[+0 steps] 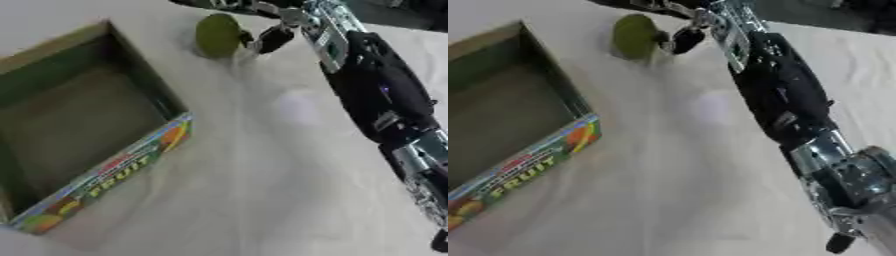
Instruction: Pick up objects on the table and place them in the box.
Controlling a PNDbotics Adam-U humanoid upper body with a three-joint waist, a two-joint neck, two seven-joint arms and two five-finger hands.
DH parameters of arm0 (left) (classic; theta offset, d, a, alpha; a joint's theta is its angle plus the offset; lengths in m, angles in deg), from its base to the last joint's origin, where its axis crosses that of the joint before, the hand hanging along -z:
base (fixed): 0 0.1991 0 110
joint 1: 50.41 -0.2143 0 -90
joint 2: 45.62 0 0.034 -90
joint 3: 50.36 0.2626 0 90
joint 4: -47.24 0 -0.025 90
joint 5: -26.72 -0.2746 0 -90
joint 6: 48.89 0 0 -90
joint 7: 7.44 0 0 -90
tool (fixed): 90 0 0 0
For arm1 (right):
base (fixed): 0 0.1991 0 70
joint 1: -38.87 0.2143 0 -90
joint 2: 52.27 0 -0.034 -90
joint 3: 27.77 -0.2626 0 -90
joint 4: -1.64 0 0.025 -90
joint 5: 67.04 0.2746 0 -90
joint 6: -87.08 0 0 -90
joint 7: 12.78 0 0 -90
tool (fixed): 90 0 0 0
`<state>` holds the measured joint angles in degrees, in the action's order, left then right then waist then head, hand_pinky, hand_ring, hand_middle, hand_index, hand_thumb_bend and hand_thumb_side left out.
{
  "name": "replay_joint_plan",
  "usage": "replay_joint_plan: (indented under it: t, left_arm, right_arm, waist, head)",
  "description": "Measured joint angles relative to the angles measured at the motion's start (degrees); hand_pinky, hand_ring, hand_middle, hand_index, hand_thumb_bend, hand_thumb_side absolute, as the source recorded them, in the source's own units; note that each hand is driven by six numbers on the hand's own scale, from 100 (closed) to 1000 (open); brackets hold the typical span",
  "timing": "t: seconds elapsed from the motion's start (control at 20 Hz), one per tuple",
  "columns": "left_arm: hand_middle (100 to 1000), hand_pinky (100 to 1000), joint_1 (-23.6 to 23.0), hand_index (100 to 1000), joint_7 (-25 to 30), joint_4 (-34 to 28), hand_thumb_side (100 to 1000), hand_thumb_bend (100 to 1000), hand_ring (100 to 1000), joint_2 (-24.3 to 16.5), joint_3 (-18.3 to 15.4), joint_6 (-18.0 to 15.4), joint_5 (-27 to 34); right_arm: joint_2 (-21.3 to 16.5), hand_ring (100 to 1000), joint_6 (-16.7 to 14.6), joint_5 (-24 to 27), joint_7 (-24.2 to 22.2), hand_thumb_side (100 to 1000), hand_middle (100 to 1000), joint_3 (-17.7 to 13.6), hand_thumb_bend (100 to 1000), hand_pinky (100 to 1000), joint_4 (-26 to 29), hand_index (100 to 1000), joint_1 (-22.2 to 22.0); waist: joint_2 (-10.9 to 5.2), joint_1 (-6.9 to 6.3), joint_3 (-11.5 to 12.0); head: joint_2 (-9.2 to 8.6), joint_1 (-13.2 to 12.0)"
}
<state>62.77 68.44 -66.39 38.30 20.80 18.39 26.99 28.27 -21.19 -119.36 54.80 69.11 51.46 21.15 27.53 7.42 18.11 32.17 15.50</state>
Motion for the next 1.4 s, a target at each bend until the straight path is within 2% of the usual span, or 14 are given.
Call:
replay_joint_plan:
  t: [0.2, 0.35, 0.5, 0.7, 0.95, 1.4]
  left_arm:
    - [632, 578, -0.1, 737, 0.1, 0.0, 567, 100, 662, 0.0, 0.0, -0.1, 0.0]
    - [632, 578, -0.9, 737, 0.2, 0.0, 568, 100, 662, 0.0, 0.0, 0.0, -0.1]
    - [632, 578, -1.9, 737, 0.2, 0.0, 568, 100, 662, 0.0, 0.0, 0.1, -0.3]
    - [632, 580, -2.7, 737, 0.1, 0.0, 567, 100, 662, -0.1, 0.0, 0.2, -0.5]
    - [631, 581, -3.2, 738, -0.1, 0.0, 567, 100, 662, -0.4, 0.0, 0.5, -0.7]
    - [632, 580, -3.1, 738, -0.2, 0.0, 567, 100, 662, -0.5, 0.0, 0.5, -0.8]
  right_arm:
    - [0.0, 911, 0.6, 2.8, -2.3, 140, 941, -0.3, 100, 959, 0.0, 1000, 0.4]
    - [-0.1, 916, 0.5, 4.1, -6.0, 165, 946, -0.1, 100, 957, 0.0, 1000, 0.6]
    - [-0.5, 917, -0.1, 5.4, -10.3, 171, 947, 0.0, 100, 955, 0.0, 1000, 0.8]
    - [-0.6, 918, -0.5, 6.5, -13.4, 184, 947, 0.7, 100, 952, 0.0, 1000, 1.1]
    - [-0.6, 919, -0.8, 7.2, -15.1, 183, 947, 1.3, 100, 954, -0.4, 1000, 1.3]
    - [0.1, 916, -0.6, 8.7, -15.3, 169, 942, 1.3, 100, 958, -1.2, 1000, 1.3]
  waist:
    - [0.02, 0.08, 0.0]
    - [-0.18, 0.08, -0.5]
    - [-1.32, 0.08, -1.0]
    - [-2.65, 0.06, -1.6]
    - [-3.69, -0.18, -1.8]
    - [-3.85, -0.22, -1.2]
  head:
    - [-0.02, 0.0]
    - [0.18, -0.4]
    - [1.11, -1.0]
    - [2.63, -1.5]
    - [3.6, -1.6]
    - [3.62, -1.0]
